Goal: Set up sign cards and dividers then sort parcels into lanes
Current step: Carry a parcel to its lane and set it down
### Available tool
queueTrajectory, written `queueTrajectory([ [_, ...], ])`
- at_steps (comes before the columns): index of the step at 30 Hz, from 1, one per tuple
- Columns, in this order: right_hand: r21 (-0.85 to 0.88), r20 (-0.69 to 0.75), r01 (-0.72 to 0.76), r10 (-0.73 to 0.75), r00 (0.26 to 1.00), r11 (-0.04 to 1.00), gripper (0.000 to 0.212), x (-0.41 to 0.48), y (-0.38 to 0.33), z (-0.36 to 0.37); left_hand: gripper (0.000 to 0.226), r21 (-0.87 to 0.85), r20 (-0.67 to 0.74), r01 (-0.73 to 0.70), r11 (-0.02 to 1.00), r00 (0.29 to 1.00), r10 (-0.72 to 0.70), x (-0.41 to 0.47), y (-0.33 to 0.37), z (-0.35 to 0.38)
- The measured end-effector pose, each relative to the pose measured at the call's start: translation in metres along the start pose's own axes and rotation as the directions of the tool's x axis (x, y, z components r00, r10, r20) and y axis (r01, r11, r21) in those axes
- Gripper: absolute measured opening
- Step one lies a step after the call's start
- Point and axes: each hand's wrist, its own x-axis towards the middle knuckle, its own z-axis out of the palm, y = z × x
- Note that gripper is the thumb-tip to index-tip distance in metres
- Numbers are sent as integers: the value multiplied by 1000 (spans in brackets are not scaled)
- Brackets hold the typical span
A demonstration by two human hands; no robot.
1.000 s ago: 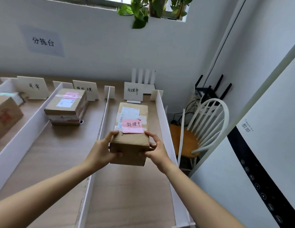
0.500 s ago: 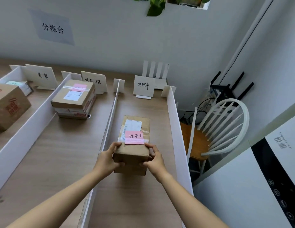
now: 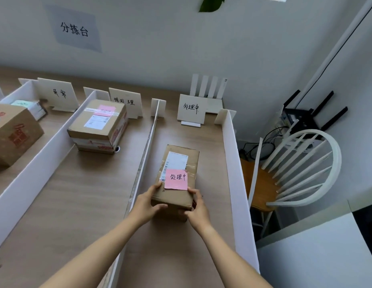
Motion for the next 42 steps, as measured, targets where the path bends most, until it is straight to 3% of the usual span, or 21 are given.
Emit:
queueTrajectory([
  [15,-139,-67,91,-101,993,986,98,143,-25,9,78,-108,-90,66,992,993,-76,130,12,-15],
  [25,-150,-39,85,-91,995,985,77,208,-51,7,75,-65,-113,84,994,990,-91,196,15,-25],
  [31,-126,-26,94,-98,995,988,85,227,-57,6,75,-48,-115,103,993,987,-108,210,15,-28],
  [42,-178,-2,54,-55,998,983,71,240,-67,10,73,-48,-107,129,990,985,-133,226,16,-31],
])
